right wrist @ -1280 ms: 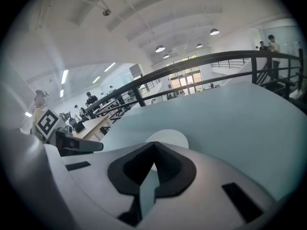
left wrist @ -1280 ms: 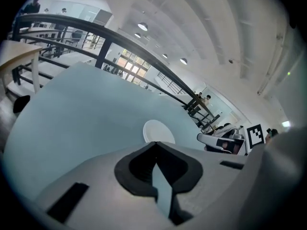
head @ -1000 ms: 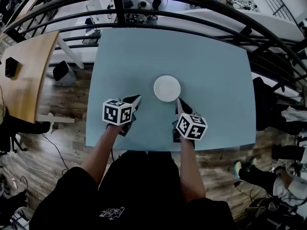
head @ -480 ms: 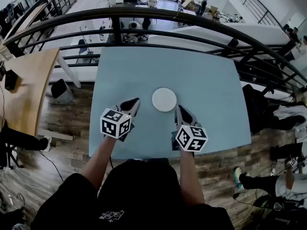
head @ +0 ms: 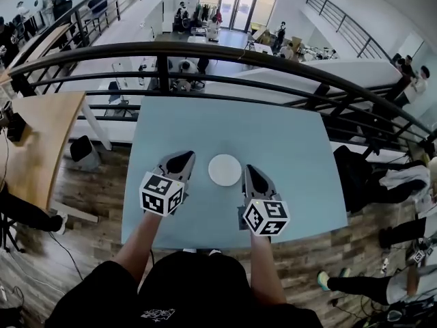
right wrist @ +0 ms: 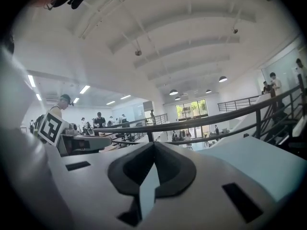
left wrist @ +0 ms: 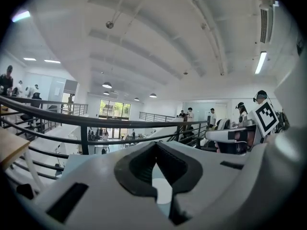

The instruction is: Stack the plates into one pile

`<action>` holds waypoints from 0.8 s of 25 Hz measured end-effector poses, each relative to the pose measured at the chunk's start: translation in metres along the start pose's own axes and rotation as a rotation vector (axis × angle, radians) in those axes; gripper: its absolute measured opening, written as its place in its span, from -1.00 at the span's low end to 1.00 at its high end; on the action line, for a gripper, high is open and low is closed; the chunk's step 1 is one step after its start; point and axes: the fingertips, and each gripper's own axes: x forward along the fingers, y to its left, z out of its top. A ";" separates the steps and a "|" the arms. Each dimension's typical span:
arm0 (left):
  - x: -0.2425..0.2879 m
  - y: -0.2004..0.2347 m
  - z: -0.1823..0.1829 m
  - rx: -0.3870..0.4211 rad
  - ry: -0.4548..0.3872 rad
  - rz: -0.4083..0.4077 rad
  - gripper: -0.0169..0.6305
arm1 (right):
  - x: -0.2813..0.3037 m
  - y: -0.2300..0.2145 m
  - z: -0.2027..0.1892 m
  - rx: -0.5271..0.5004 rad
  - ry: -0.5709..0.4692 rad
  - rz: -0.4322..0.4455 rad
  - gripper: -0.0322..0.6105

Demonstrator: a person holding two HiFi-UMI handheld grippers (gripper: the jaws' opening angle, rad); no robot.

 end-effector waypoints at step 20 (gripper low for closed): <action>0.014 -0.045 0.097 0.102 -0.170 0.105 -0.92 | -0.029 -0.045 0.100 -0.095 -0.142 0.062 -0.88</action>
